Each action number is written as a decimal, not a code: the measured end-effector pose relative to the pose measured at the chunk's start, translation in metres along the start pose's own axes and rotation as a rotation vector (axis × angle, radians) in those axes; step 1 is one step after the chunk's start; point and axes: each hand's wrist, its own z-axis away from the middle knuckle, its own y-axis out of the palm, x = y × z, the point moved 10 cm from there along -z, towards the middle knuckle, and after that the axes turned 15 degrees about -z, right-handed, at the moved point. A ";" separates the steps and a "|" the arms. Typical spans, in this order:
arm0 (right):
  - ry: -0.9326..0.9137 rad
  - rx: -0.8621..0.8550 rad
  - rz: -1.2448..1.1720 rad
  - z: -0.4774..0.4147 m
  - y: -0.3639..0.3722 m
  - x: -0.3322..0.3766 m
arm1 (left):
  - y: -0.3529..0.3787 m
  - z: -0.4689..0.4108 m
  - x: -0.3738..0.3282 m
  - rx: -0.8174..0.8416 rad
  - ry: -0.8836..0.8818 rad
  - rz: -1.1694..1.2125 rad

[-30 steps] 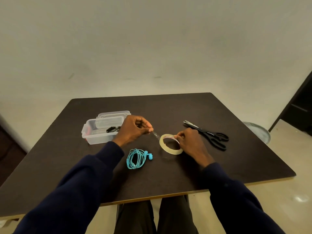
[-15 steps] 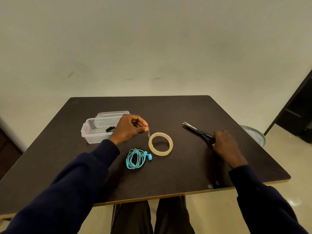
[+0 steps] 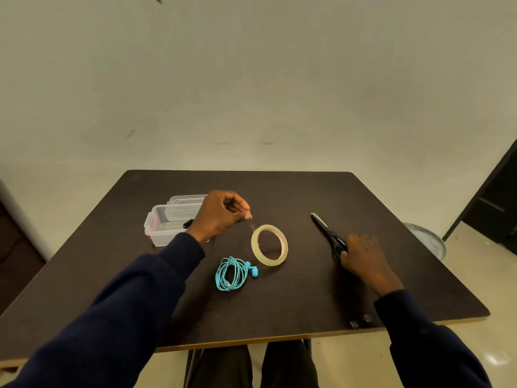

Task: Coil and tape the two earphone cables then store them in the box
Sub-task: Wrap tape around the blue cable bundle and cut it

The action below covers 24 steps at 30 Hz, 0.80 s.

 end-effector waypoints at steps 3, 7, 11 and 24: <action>-0.027 0.027 -0.019 0.008 0.011 0.018 | -0.005 -0.004 -0.004 -0.030 -0.002 -0.001; -0.057 0.060 -0.066 0.013 0.014 0.038 | -0.007 -0.008 -0.010 -0.033 -0.008 0.008; -0.045 0.126 -0.094 0.015 0.017 0.051 | -0.003 -0.012 -0.013 0.012 -0.034 0.093; -0.031 0.133 -0.306 0.016 0.025 0.059 | -0.008 -0.016 -0.013 0.025 -0.033 0.085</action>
